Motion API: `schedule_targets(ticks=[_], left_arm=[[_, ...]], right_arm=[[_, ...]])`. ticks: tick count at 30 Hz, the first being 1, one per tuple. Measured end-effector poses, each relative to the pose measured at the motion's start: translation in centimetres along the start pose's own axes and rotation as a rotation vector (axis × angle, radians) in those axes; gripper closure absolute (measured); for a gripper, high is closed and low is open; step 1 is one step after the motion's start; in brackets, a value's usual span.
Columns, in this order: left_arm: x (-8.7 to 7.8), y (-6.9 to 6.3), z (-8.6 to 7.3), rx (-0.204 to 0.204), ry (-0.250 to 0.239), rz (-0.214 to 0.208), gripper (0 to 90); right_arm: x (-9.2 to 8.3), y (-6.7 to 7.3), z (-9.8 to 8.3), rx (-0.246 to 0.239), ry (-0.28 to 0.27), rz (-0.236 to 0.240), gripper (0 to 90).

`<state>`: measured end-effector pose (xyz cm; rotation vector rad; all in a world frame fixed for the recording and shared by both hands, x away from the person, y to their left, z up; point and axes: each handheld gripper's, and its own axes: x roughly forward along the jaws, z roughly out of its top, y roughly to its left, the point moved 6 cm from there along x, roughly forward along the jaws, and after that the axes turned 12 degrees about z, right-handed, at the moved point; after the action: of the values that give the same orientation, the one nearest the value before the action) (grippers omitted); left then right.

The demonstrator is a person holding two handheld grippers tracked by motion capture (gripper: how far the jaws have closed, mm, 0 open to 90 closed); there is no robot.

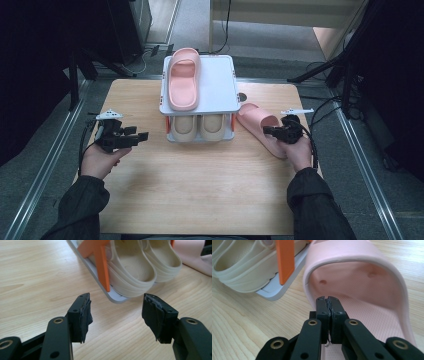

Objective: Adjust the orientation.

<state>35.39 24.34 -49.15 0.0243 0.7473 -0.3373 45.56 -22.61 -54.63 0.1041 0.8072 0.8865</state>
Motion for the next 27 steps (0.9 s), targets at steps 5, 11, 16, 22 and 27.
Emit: schedule_targets(ticks=[5, 11, 16, 22, 27], left_arm=[[0.0, -0.2, -0.5, -0.004, -0.001, -0.024, 40.4], [-0.2, 0.0, -1.3, -0.019, 0.004, -0.028, 40.1], [0.0, 0.1, -1.9, -0.029, 0.011, -0.04, 39.9], [0.6, 1.2, -2.3, -0.045, 0.024, -0.033, 39.8], [1.2, 1.4, -2.0, -0.042, 0.026, -0.03, 39.9]], right_arm=[[0.9, 0.9, 0.2, -0.009, 0.01, 0.009, 88.3], [2.0, 1.8, 0.6, 0.011, 0.003, 0.021, 87.2], [2.4, 2.0, 0.8, 0.015, 0.001, 0.02, 82.2], [0.8, 1.7, 0.9, 0.041, -0.054, 0.025, 73.2], [-1.0, 1.6, 0.8, 0.048, -0.107, 0.014, 70.8]])
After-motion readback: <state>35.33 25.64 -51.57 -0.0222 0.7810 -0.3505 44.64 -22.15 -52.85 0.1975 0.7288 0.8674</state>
